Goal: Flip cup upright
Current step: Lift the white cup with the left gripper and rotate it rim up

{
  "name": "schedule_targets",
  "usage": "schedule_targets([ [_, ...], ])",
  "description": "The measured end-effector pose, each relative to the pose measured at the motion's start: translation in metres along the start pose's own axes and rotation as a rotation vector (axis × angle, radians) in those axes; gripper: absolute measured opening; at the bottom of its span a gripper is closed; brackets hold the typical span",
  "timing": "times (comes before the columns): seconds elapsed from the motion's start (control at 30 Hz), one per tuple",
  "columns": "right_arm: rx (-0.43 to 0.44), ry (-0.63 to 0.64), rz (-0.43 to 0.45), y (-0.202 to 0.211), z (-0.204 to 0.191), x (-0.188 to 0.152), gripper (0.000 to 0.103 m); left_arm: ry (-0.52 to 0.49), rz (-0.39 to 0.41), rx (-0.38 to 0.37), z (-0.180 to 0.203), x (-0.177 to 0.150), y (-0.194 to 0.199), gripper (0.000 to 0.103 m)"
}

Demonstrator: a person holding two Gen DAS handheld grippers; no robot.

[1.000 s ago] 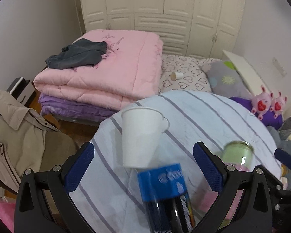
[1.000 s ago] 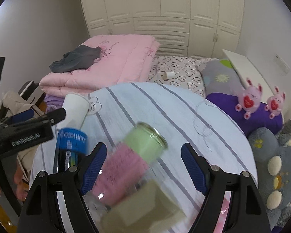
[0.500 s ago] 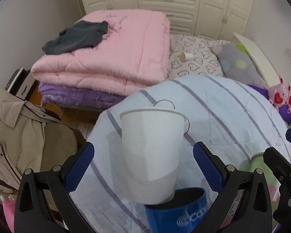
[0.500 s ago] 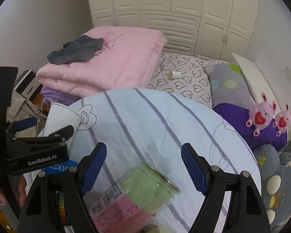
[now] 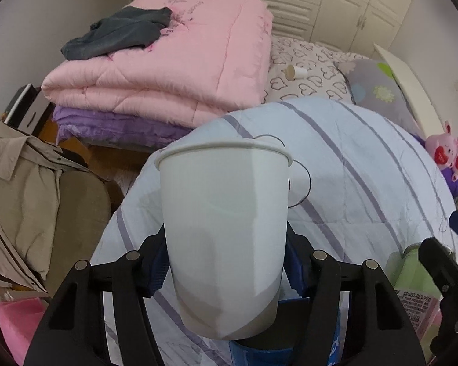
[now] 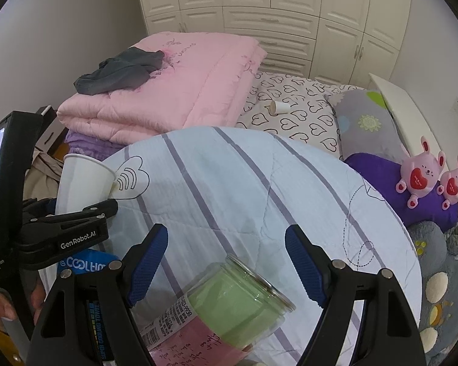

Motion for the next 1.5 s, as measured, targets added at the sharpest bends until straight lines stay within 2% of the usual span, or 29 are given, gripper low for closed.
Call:
schedule_targets([
  [0.1,0.0,-0.001,-0.007,0.0,0.0,0.0,0.081,-0.001,0.012,0.021,-0.002,0.002,0.004,0.064],
  [0.5,-0.003,-0.003,-0.013,0.001,0.003,0.0,0.081,-0.009,0.04,0.023,-0.003,0.007,0.015,0.063],
  [0.7,-0.006,-0.012,-0.006,0.009,0.006,-0.001,0.081,-0.029,0.069,0.02,0.003,0.01,0.035,0.063],
  [0.93,-0.019,-0.047,0.03,0.039,0.016,-0.005,0.081,-0.055,0.113,0.017,0.015,-0.001,0.071,0.063],
  [1.27,-0.062,-0.056,0.088,0.11,0.03,-0.032,0.081,-0.078,0.163,-0.017,0.032,-0.048,0.135,0.063],
  [1.5,-0.089,-0.064,0.119,0.157,0.037,-0.067,0.081,-0.118,0.186,-0.048,0.05,-0.101,0.177,0.063],
])
Point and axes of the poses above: each gripper's, at about its wrist camera, not at the fingertips, and y roughly against the way its jaws point, z to its right, x to its top, the point moved 4 cm from there along -y, roughly the way its jaws point, and after that the axes turned 11 degrees about -x, right-handed, at the moved point
